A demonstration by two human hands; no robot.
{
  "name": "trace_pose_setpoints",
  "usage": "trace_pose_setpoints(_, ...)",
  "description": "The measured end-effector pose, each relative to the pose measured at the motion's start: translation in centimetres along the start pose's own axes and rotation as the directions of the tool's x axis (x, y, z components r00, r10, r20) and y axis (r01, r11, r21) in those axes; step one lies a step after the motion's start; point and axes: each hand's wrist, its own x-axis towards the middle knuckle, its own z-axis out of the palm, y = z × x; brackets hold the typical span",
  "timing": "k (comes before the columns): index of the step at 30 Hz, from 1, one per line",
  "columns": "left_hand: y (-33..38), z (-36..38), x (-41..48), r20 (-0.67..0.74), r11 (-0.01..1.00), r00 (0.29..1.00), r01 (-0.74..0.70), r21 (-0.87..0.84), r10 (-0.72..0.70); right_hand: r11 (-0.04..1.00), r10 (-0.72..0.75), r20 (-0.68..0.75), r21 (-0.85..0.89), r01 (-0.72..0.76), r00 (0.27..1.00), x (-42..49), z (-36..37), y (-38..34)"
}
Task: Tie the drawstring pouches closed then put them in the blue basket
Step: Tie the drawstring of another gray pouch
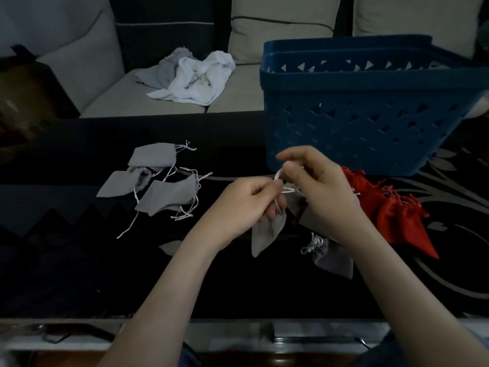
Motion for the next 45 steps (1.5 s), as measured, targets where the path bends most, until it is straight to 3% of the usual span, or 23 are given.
trace_pose_setpoints(5, 0.2, -0.1, 0.3, -0.130, 0.991, 0.991, 0.027, -0.134, -0.044, 0.953, 0.177, 0.133, 0.223, -0.203, 0.975, -0.4, 0.6, 0.2)
trace_pose_setpoints(9, 0.5, -0.3, 0.5, -0.209, 0.952, 0.969, 0.063, -0.299, -0.130, 0.956, 0.192, 0.220, 0.176, -0.233, 0.956, -0.7, 1.3, 0.6)
trace_pose_setpoints(15, 0.6, -0.7, 0.5, -0.206, 0.942, 0.965, 0.088, -0.323, -0.161, 0.946, 0.198, 0.290, 0.192, -0.260, 0.936, -0.5, 0.8, 0.8)
trace_pose_setpoints(21, 0.2, -1.8, 1.0, -0.076, 0.815, 0.991, 0.050, -0.577, -0.114, 0.911, 0.270, 0.305, 0.226, -0.345, 0.913, -0.7, -0.2, 1.0)
trace_pose_setpoints(26, 0.2, -1.6, 0.6, -0.036, 0.929, 0.999, 0.010, -0.370, -0.025, 0.907, 0.255, 0.175, 0.297, -0.298, 0.951, -0.6, -1.1, 1.3)
trace_pose_setpoints(30, 0.0, -0.7, 0.7, -0.166, 0.981, 0.978, -0.149, -0.124, 0.128, 0.908, 0.248, 0.124, 0.317, -0.275, 0.961, -0.7, -1.7, 1.1)
trace_pose_setpoints(33, -0.4, 0.4, 1.2, -0.288, 0.957, 0.913, -0.262, 0.125, 0.288, 0.882, 0.272, 0.140, 0.360, -0.305, 0.952, -0.9, -1.9, 1.0)
trace_pose_setpoints(36, -0.5, 1.3, 1.3, -0.349, 0.897, 0.839, -0.320, 0.305, 0.418, 0.790, 0.317, 0.217, 0.477, -0.384, 0.923, -0.9, -2.1, 0.8)
trace_pose_setpoints(40, -0.3, 2.2, 1.3, -0.366, 0.898, 0.822, -0.372, 0.234, 0.436, 0.754, 0.367, 0.243, 0.488, -0.440, 0.898, -1.1, -1.6, 0.8)
trace_pose_setpoints(45, 0.4, 2.7, 1.8, -0.361, 0.917, 0.843, -0.372, 0.144, 0.399, 0.768, 0.367, 0.151, 0.507, -0.391, 0.918, -0.7, -1.6, 0.9)
